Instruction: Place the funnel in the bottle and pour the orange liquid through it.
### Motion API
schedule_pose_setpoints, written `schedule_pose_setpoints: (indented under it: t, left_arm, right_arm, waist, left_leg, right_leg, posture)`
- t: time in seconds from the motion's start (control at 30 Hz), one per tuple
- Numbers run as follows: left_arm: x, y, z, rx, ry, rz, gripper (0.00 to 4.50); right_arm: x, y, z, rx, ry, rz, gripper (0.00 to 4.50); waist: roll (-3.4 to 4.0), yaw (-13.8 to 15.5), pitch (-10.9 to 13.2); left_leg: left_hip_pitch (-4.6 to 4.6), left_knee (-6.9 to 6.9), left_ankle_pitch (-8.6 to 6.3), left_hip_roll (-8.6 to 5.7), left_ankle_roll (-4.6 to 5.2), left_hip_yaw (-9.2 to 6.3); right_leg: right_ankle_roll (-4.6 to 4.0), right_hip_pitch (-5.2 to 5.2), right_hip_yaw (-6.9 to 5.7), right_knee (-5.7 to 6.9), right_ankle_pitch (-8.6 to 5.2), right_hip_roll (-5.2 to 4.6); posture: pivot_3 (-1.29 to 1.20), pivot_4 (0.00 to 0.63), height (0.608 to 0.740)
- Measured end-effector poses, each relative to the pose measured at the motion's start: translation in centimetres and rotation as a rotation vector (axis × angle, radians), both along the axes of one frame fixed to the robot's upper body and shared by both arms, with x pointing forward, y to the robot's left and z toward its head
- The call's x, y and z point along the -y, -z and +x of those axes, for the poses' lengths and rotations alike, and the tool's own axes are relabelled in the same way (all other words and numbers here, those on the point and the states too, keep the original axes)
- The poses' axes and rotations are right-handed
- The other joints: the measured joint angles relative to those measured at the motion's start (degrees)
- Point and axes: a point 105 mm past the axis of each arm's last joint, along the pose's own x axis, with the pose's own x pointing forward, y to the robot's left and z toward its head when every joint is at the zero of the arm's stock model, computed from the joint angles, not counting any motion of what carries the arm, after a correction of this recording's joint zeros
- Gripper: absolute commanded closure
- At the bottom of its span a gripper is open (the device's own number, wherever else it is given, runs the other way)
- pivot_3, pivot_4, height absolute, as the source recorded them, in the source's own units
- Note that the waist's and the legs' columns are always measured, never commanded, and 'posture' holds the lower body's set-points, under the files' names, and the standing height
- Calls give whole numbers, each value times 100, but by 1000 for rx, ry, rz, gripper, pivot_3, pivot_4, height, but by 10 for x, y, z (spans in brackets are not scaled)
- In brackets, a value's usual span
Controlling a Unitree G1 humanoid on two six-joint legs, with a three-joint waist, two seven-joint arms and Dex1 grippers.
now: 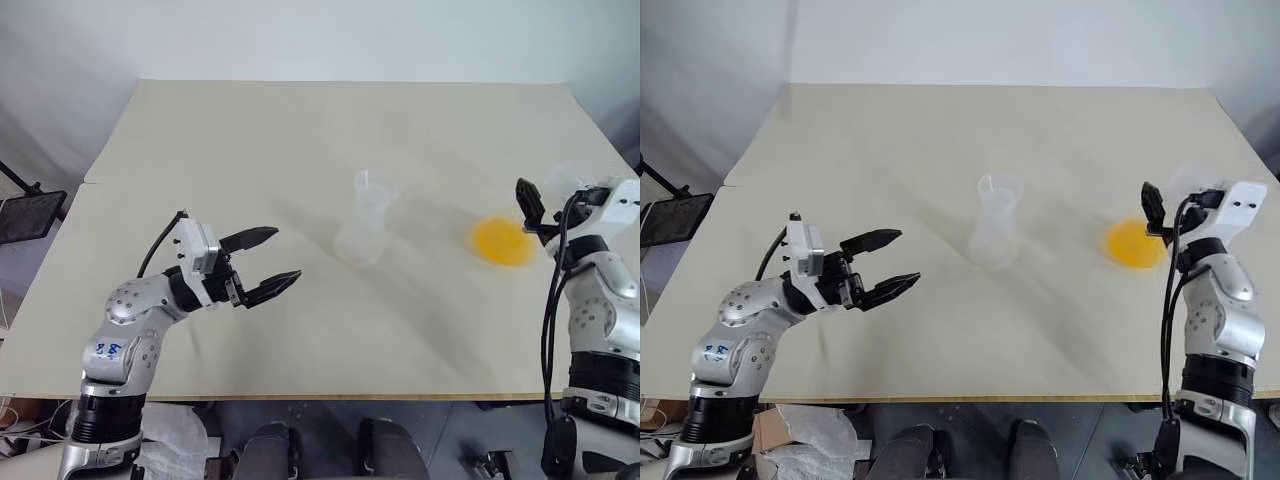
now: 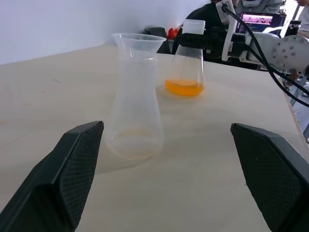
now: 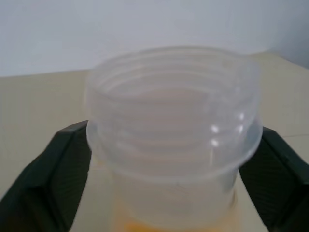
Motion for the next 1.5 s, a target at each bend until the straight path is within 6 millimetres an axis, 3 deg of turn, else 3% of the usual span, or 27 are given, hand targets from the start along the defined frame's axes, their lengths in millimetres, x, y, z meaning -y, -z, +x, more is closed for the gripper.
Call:
schedule_pose_setpoints:
  t: [0.13,0.4,0.67,0.7,0.77,0.8,0.97,1.17,1.5]
  left_arm:
    - [2,1,0,-1,7,-3,0]
    - [5,-1,-2,10,7,-8,0]
    - [8,-2,-1,14,11,-16,0]
    - [8,-3,-1,17,11,-20,0]
    - [12,-10,4,41,15,-40,0]
    - [12,-12,6,49,13,-48,0]
    - [15,-13,16,61,-7,-63,0]
    - [23,-15,20,83,-8,-77,0]
    - [26,-13,20,85,-8,-74,0]
  right_arm:
    - [7,-3,0,30,23,15,1976]
    - [-1,-4,3,36,-23,1,1999]
    - [-63,-33,7,128,-238,-149,1999]
    - [-75,-41,6,156,-266,-203,1999]
    - [-123,-61,5,203,-348,-439,1999]
    - [-136,-64,4,210,-351,-534,1999]
    - [-167,-68,1,307,-297,-809,1999]
    - [-177,-62,0,397,-199,-1077,1999]
    - [-186,-67,2,516,-81,-1277,1999]
  waist:
    - [0,-8,0]
    - [0,-14,0]
    - [14,-26,8]
    - [14,-27,8]
    - [15,-14,9]
    - [15,-2,9]
    - [13,6,9]
    - [13,-14,9]
    - [13,-47,9]
  left_leg:
    - [0,0,0,1,0,0]
    - [0,-1,0,4,0,1]
    - [-3,-4,0,5,-1,4]
    - [-3,-4,0,3,-1,4]
    - [-4,-2,0,3,-1,2]
    - [-4,-2,0,2,-1,-1]
    - [-14,-3,0,-7,0,-8]
    - [-15,-4,0,-3,-1,-10]
    - [-15,-5,1,1,-2,-10]
  right_leg:
    - [0,0,0,0,0,1]
    - [0,-1,0,-1,0,2]
    - [0,-8,1,-1,0,2]
    - [0,-8,2,-1,0,1]
    - [0,-8,1,-1,0,0]
    - [0,-7,-1,-1,0,-1]
    - [2,-8,-9,-8,1,-5]
    - [2,-8,-17,-9,1,-4]
    - [2,-7,-18,-10,1,-1]
  posture:
    - [0,150,740]
    - [0,150,740]
    - [0,150,740]
    - [0,150,740]
    - [0,150,740]
    - [0,150,740]
    - [0,150,740]
    - [0,150,740]
    - [0,150,740]
